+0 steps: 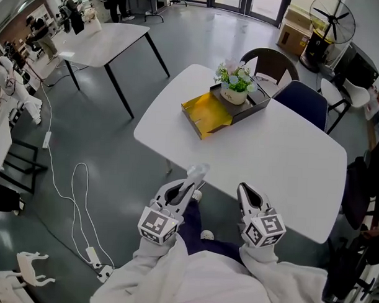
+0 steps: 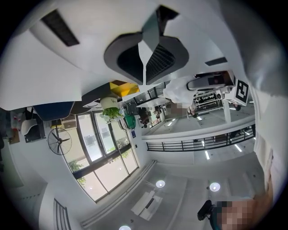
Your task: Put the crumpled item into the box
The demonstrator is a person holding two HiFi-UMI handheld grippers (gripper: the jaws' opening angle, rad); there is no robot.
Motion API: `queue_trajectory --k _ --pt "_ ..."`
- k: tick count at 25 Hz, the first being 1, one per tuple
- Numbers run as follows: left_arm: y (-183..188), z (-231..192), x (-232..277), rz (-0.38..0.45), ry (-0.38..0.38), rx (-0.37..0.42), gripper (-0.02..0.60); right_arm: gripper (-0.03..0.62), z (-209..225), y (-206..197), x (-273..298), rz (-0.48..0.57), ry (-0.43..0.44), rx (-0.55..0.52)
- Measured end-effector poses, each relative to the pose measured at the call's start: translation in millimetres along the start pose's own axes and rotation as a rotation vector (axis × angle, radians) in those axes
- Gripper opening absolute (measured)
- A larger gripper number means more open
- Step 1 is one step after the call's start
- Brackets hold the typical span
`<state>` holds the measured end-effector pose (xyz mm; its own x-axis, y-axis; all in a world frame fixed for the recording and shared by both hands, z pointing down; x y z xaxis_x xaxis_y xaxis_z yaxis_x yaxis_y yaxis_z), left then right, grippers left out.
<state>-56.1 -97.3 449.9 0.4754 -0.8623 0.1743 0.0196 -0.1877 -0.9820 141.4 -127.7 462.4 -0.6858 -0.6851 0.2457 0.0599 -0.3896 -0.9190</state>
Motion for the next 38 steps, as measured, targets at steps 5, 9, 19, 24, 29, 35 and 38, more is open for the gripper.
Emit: queue_trajectory --k 5,9,19,24,29,35,38 --pt "13.8 -35.0 29.1 0.013 0.0 -0.008 0.054 0.041 9.9 21.4 45.0 -0.004 0.011 -0.006" --pt "22.2 -62.9 56.1 0.009 -0.019 -0.014 0.054 0.041 18.6 39.4 80.1 -0.003 0.009 -0.011" --pt "29.8 -111.3 112.2 -0.012 -0.116 -0.023 0.054 0.041 37.6 56.9 129.3 -0.003 -0.069 0.008" --pt "27.8 -130.2 137.8 -0.042 -0.175 -0.039 0.054 0.041 49.4 61.2 146.4 -0.003 -0.122 0.027" --pt "20.9 -143.2 161.6 -0.088 -0.247 -0.062 0.052 0.041 58.7 64.8 160.2 0.012 -0.18 0.046" --pt "12.9 -155.2 178.1 -0.142 -0.316 -0.067 0.052 0.041 58.7 61.9 172.1 0.019 -0.23 0.062" --pt "6.8 -159.4 185.0 -0.165 -0.344 -0.068 0.052 0.041 56.5 59.6 176.1 0.014 -0.245 0.057"
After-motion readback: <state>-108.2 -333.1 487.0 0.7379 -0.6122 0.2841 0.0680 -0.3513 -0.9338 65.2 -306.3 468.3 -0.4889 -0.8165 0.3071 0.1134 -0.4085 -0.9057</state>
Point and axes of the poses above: the fingertips, and each gripper's own axes: x forward along the fingers, z to its right, y out of its top, the point moved 4 cm from there along -x, backward along the fingers, and after that the axes turned 4 degrees about y, right-handed, at the moved point
